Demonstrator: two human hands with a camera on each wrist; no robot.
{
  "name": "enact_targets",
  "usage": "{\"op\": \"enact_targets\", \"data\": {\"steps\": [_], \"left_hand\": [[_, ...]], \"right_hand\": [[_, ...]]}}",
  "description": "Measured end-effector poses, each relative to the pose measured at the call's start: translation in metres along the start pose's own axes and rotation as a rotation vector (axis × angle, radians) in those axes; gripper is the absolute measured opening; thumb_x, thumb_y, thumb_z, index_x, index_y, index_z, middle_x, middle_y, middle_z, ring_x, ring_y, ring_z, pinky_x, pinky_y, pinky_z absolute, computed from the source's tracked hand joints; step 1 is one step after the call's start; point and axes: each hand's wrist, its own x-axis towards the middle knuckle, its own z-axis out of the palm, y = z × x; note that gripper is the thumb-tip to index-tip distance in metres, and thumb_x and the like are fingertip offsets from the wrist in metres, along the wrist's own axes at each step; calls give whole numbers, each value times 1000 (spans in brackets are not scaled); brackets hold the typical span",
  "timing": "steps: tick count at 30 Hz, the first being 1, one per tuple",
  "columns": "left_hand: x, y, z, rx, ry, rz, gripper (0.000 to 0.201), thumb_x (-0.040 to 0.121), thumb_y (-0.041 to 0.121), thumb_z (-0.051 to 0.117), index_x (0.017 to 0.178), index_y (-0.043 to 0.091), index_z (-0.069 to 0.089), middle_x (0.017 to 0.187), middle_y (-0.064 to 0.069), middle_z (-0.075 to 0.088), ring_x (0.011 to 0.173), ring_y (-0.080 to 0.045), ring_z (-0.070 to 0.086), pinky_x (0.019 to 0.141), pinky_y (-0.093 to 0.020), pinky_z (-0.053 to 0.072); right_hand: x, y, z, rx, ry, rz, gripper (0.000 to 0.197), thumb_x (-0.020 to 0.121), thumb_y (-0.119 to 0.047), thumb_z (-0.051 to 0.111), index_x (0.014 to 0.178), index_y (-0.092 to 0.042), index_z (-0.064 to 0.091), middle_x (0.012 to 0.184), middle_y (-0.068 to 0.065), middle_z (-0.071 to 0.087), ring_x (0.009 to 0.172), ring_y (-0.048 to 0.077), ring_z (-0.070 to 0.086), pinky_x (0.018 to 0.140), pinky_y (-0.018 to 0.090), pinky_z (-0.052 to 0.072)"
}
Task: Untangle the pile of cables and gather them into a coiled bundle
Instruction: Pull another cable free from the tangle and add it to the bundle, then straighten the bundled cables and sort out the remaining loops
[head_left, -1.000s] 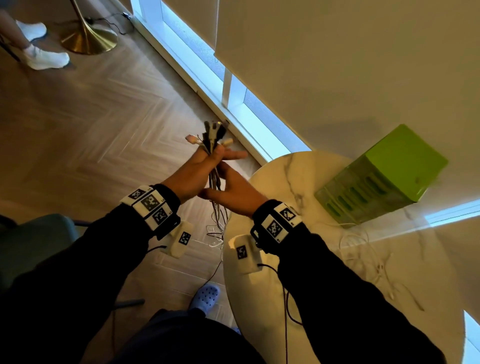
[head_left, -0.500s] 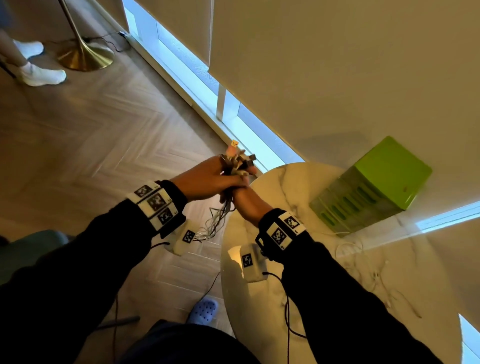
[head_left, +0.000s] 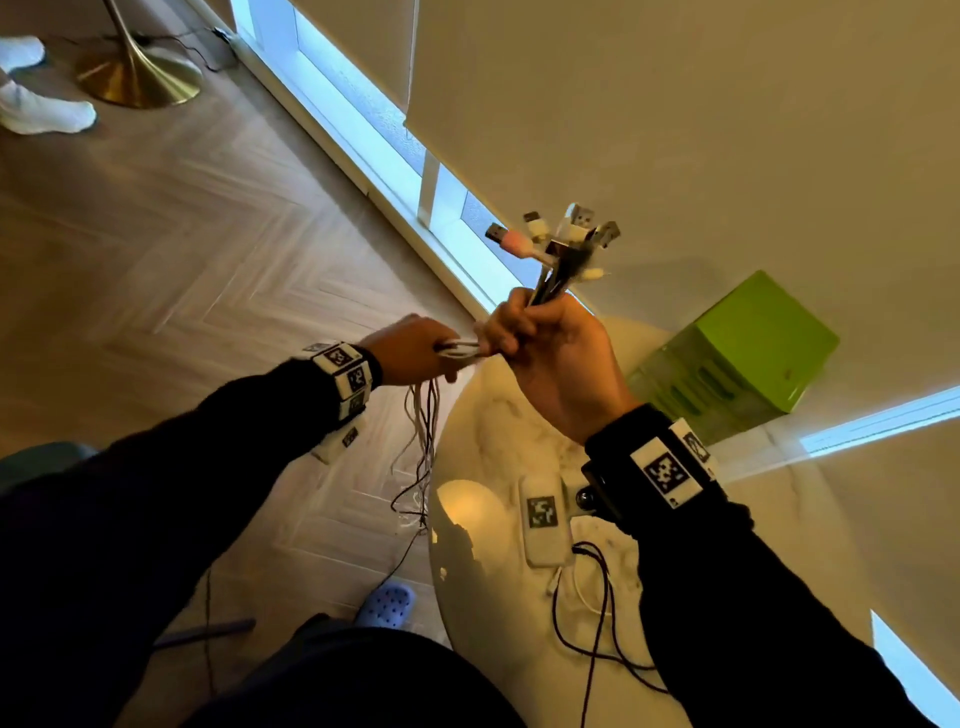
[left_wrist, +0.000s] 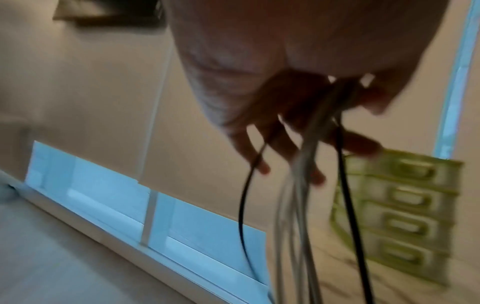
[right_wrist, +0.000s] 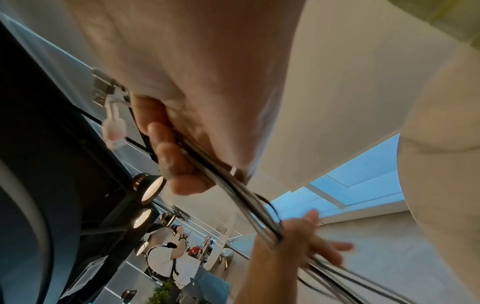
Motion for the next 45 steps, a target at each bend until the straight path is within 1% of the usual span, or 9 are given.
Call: {"op": "enact_targets", "data": {"steps": [4, 7, 11, 17, 25, 31, 37, 40, 45], "left_hand": [[6, -9, -3, -107, 491, -19, 28, 93, 40, 57, 68, 31, 50, 68, 4, 61, 69, -29, 61, 63, -33, 46], [-1, 4, 40, -175, 169, -38, 16, 100, 44, 53, 102, 28, 50, 82, -6, 65, 64, -20, 58, 56, -28, 46], [-28, 18, 83, -275, -305, 33, 65, 81, 64, 71, 118, 22, 38, 90, 0, 57, 74, -13, 53, 71, -39, 55], [-28, 46, 57, -566, -252, 224, 94, 80, 90, 35, 143, 20, 39, 142, -5, 52, 135, -16, 48, 109, -26, 40], [-2, 132, 52, -924, -408, 170, 37, 108, 30, 41, 112, 1, 64, 134, -13, 64, 129, -26, 57, 116, -50, 37], [-8, 168, 70, -782, -684, 40, 44, 103, 36, 45, 117, 5, 73, 121, -22, 69, 119, -46, 58, 104, -52, 44], [7, 202, 101, -611, -410, 82, 41, 105, 41, 45, 97, 17, 77, 114, 10, 72, 128, -7, 54, 107, -29, 34], [14, 204, 119, -787, -353, -48, 42, 105, 41, 46, 72, 16, 53, 68, 2, 58, 83, -21, 70, 84, -36, 50], [22, 194, 145, -889, -303, -194, 34, 107, 36, 43, 75, 26, 35, 60, 8, 25, 51, -8, 22, 51, -26, 22]], "right_hand": [[-1, -7, 4, 168, 80, -217, 13, 78, -14, 45, 72, -18, 33, 63, 0, 31, 62, 20, 35, 79, 36, 37], [4, -11, -4, 278, 164, -257, 24, 69, -20, 55, 72, -18, 32, 66, -1, 21, 61, 17, 16, 65, 35, 19], [-3, -8, -29, 88, 254, -116, 17, 76, -22, 43, 68, -20, 28, 57, -7, 23, 51, 11, 15, 58, 33, 13], [-36, 7, -53, 18, 228, 57, 16, 77, -23, 41, 67, -20, 28, 56, -8, 19, 52, 11, 9, 57, 33, 9], [-76, 33, -61, -80, 160, 329, 26, 81, -13, 38, 64, -23, 20, 57, -6, 16, 49, 8, 12, 54, 30, 9], [-119, 39, -100, -720, 129, 286, 26, 98, -10, 44, 82, 1, 60, 76, 4, 59, 71, 16, 57, 71, 27, 49], [-121, 91, -117, -886, 467, 102, 37, 107, -27, 41, 100, 1, 63, 85, -5, 64, 76, -2, 59, 76, 21, 45], [-115, 105, -115, -975, 567, 137, 36, 108, -29, 39, 104, 0, 61, 94, 14, 68, 79, 24, 64, 73, 33, 49], [-135, 110, -137, -1009, 295, 306, 40, 98, -45, 56, 116, -10, 50, 107, 13, 62, 93, 28, 60, 77, 38, 47]]}}
